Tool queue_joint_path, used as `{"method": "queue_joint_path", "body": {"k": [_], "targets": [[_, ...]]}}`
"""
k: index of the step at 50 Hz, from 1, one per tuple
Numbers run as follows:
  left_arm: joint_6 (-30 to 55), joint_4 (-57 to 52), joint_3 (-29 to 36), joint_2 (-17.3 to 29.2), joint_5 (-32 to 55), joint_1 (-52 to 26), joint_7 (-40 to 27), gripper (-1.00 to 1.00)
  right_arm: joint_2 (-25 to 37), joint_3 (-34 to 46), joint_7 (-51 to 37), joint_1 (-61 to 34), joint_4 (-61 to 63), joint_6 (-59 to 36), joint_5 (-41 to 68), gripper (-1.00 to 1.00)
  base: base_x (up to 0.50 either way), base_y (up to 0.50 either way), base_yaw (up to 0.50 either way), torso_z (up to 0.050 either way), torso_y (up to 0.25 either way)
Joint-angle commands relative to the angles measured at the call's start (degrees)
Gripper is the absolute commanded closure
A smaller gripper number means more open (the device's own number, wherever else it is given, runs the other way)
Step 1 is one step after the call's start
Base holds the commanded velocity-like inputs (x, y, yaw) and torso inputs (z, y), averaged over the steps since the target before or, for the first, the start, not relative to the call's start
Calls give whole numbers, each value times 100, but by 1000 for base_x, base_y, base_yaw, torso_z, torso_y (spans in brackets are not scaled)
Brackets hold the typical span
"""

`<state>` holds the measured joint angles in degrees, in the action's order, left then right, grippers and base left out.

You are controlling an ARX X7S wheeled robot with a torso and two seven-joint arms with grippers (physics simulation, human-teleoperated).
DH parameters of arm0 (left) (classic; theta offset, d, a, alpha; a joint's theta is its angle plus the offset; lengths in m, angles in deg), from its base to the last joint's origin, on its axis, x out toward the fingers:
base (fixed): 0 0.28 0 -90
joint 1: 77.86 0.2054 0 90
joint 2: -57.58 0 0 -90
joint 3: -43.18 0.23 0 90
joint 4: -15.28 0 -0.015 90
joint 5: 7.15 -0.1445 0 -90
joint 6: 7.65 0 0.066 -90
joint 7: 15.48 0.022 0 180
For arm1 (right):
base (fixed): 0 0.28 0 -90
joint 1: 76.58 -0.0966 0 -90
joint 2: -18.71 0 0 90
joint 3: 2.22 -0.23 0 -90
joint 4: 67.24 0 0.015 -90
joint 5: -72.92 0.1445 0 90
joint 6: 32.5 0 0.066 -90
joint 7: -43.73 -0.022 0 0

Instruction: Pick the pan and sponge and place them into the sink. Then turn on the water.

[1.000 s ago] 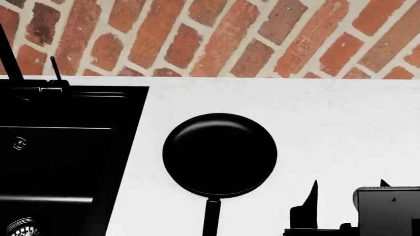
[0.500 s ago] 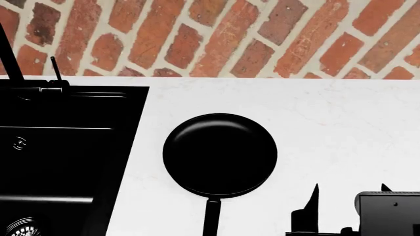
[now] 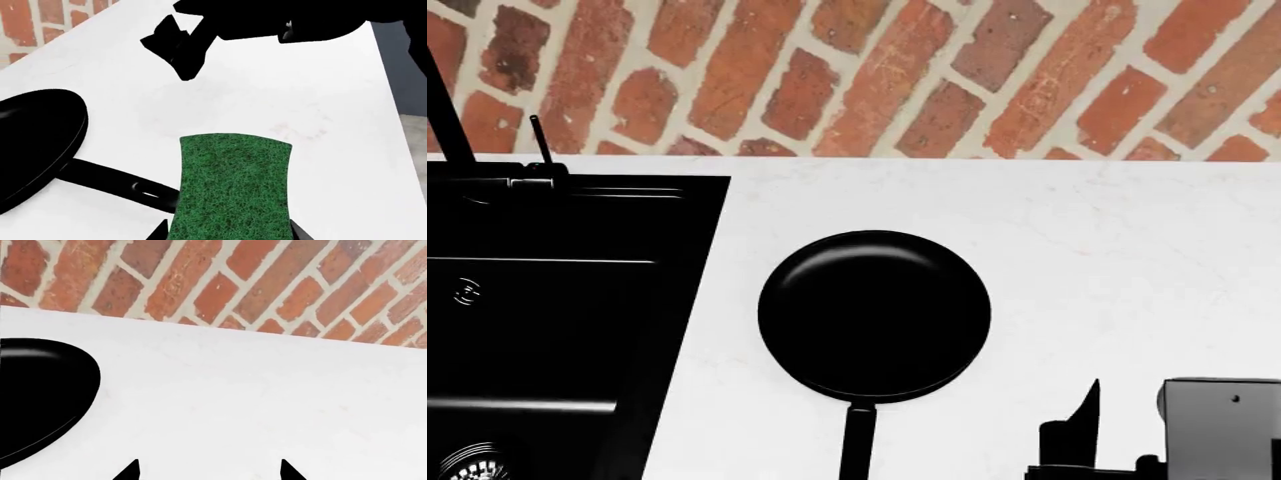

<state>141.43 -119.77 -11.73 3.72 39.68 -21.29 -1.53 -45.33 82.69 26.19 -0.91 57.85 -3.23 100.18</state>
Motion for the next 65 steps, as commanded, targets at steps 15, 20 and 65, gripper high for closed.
{"method": "queue_joint_path", "body": {"k": [15, 20, 65], "targets": [[339, -289, -2544, 473, 2351, -368, -2061, 100, -786, -487, -1467, -1620, 487, -2922, 1582, -100, 0, 0, 0, 0, 0], [247, -90, -2748, 528, 2363, -358, -2168, 100, -933, -1113, -2914, -1943, 455, -2915, 3544, -100, 0, 0, 0, 0, 0], [174, 879, -3160, 406, 1917, -313, -3751, 100, 703, 7623, -6757, -5250, -1065, 4033, 7953, -100, 0, 0, 0, 0, 0]]}}
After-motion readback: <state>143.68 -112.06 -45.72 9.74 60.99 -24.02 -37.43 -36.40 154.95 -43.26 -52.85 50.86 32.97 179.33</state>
